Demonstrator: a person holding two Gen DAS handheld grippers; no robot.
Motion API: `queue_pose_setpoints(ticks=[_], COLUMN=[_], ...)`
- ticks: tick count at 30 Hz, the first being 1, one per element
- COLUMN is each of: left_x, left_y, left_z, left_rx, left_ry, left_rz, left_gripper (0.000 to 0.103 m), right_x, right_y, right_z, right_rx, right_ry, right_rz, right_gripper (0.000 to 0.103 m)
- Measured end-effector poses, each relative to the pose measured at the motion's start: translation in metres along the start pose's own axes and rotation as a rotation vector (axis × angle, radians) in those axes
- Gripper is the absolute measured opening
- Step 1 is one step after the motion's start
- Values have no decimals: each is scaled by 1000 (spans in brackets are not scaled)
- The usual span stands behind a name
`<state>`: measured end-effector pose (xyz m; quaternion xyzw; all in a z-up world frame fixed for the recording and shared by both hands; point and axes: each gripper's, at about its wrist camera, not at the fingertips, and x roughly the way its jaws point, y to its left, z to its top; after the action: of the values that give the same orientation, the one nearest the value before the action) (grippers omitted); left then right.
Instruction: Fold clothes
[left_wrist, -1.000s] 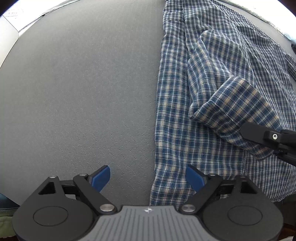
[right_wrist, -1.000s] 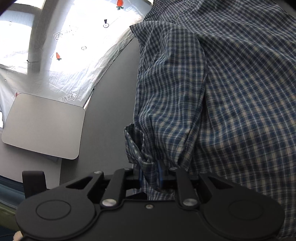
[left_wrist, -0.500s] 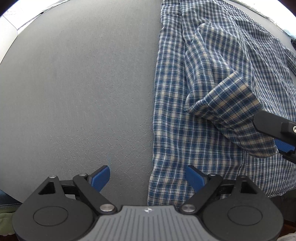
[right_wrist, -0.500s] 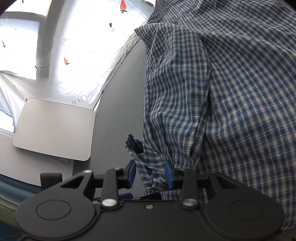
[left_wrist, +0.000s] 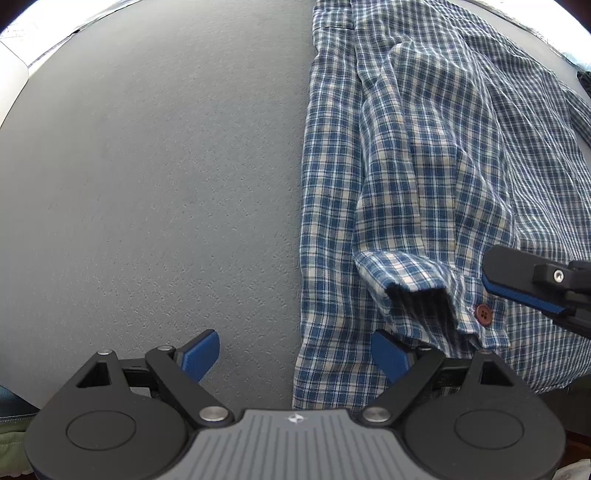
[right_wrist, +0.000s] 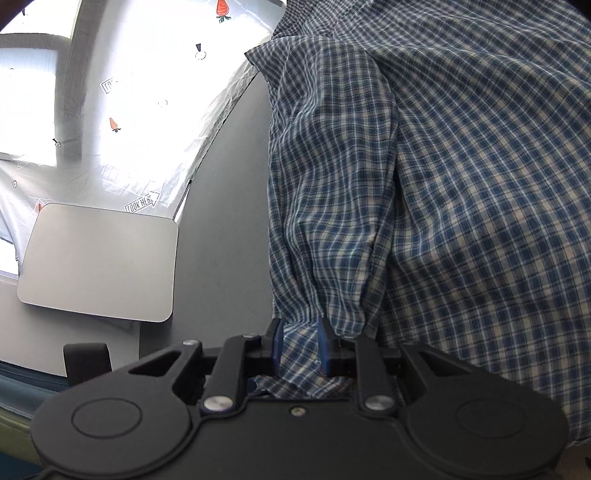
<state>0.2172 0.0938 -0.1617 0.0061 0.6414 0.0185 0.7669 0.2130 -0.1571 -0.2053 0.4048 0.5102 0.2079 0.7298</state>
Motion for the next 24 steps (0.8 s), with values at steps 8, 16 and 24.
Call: queue_pose_setpoints(ticks=[8,16,24], left_x=[-4,-31,-35], left_y=[23,24,35], left_z=[28,51,80], left_rx=[17,-7,-136], left_ry=[-21,-99,-196], left_rz=[-14,-35,-108], left_gripper=[90,90,91], right_x=[21,23,41], right_y=[3,10,17], right_z=[0,28,53], right_rx=[-11,-9,-68], right_ry=[72,40,134], right_rz=[-58,-40,-76], right_gripper=[22,23,23])
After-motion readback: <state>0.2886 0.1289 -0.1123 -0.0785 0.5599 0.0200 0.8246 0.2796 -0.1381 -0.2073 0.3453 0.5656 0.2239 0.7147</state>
